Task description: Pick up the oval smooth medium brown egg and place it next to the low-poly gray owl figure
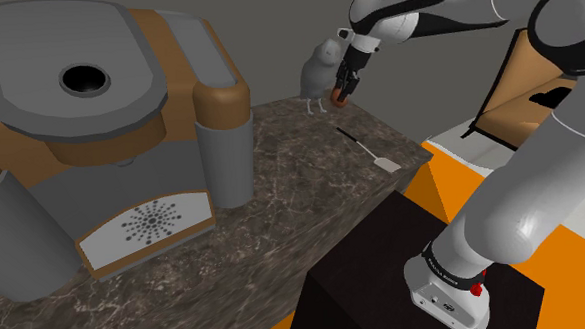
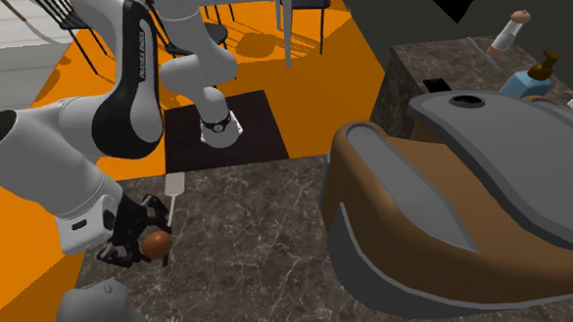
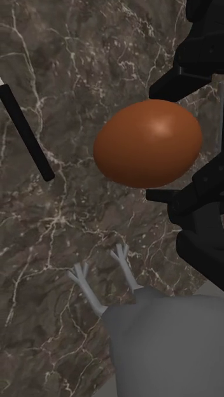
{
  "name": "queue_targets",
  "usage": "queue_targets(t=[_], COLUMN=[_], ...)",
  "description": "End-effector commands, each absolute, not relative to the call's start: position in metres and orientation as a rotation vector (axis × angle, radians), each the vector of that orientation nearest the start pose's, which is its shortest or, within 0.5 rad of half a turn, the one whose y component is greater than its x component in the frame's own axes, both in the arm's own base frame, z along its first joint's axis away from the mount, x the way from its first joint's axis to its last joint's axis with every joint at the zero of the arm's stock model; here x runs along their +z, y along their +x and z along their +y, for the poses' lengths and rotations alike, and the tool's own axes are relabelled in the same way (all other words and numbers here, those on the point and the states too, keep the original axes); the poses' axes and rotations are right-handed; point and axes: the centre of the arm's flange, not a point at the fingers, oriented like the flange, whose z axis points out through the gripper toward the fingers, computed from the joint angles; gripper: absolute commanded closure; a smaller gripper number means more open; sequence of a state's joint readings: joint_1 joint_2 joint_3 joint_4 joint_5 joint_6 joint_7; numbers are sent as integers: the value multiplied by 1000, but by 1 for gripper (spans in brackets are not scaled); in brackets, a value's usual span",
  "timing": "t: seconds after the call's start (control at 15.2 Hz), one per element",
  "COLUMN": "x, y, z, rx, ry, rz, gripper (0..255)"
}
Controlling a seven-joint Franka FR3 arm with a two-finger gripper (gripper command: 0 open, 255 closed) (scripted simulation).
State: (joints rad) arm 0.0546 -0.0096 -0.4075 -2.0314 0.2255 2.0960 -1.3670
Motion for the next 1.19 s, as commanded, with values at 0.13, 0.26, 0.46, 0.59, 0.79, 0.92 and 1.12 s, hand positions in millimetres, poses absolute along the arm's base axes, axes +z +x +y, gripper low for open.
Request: queue_targets(t=[0.13,0.26,0.46,0.59,0.79,0.92,1.12], x=[436,425,409,399,383,373,357], y=[526,526,526,526,526,526,526], z=[-184,-184,-184,-184,-184,-184,-184], rx=[-309,-309,-309,-309,-309,-309,-309], ry=[-2741,-2741,-2741,-2741,-2741,-2741,-2741], rz=[-1337,-1337,-1337,-1337,-1337,-1337,-1337], gripper=[255,255,255,255,255,255,255])
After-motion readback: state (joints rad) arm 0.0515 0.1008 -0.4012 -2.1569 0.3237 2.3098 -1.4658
